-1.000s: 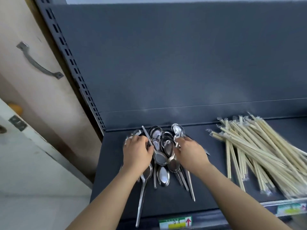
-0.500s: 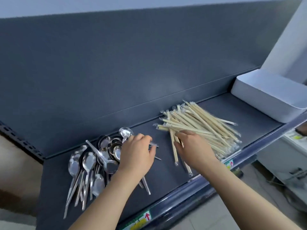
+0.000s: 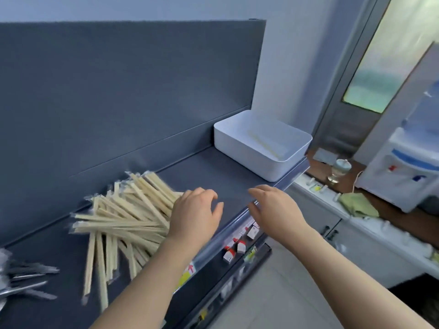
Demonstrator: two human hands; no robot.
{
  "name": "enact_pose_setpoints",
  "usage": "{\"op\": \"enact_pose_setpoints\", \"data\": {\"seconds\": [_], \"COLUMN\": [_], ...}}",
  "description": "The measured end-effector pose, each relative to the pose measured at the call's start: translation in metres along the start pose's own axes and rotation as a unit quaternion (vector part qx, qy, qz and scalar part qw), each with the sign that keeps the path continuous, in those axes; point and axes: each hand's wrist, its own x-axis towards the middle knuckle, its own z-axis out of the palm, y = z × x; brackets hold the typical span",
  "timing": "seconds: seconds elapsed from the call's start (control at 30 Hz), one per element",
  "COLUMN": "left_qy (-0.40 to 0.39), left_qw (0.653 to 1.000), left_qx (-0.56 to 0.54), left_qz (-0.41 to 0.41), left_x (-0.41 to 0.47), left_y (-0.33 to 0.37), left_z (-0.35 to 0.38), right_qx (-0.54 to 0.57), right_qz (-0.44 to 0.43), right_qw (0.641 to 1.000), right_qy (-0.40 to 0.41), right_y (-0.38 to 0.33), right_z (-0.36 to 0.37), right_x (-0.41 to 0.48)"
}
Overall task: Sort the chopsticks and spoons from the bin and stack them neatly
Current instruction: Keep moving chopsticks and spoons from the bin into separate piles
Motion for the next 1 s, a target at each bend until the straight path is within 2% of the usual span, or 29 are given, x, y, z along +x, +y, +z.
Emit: {"op": "enact_pose_setpoints", "data": {"seconds": [0.2,0.47,0.6,0.7,0.93,1.0], "left_qy": [-0.011,-0.015,-0.054,-0.082,-0.097,-0.085], "left_qw": [0.999,0.988,0.989,0.988,0.978,0.976], "left_qx": [-0.049,-0.151,-0.134,-0.118,-0.143,-0.146], "left_qz": [-0.003,-0.027,-0.035,-0.049,-0.115,-0.136], "left_x": [0.075,0.212,0.277,0.308,0.326,0.325], "left_y": [0.054,0.07,0.073,0.07,0.059,0.059], "left_z": [0.038,0.085,0.106,0.118,0.138,0.141], "right_qx": [0.028,0.084,0.122,0.11,0.119,0.092], "right_qz": [0.039,0.058,0.046,0.038,0.001,-0.036], "right_qw": [0.999,0.995,0.989,0.986,0.958,0.95], "right_qy": [0.008,-0.016,-0.069,-0.121,-0.262,-0.295], "right_y": [0.094,0.193,0.225,0.241,0.252,0.248], "right_z": [-0.019,-0.022,-0.009,0.007,0.067,0.079], "right_x": [0.042,0.149,0.21,0.254,0.336,0.35]}}
